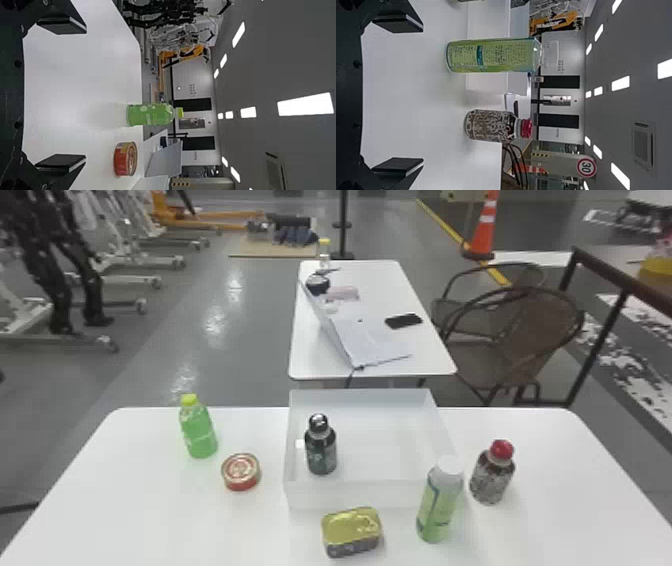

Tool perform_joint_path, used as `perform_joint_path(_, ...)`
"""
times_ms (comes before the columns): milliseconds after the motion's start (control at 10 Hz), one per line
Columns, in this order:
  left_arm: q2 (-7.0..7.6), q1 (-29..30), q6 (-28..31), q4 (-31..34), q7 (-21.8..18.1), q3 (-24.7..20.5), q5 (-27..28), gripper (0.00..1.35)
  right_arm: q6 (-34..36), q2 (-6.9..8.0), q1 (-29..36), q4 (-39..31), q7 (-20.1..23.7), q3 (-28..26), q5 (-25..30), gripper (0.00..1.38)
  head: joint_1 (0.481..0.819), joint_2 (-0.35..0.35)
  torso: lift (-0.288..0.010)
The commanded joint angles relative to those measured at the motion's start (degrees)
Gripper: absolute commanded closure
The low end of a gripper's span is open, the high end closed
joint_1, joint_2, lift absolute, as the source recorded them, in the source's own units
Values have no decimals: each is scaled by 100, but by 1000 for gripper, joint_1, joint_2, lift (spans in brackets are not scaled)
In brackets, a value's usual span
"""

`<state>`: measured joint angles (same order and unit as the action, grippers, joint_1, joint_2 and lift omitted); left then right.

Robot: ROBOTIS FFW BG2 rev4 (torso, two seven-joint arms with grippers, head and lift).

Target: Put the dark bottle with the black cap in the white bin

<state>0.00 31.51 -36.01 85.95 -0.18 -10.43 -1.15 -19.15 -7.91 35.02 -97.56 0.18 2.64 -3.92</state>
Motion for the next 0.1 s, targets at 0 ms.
perform_joint_path(0, -15, -22, -12, -25, -9, 23, -17, 160, 8, -9, -4, 0, 0, 0, -4, 111, 549, 0, -100)
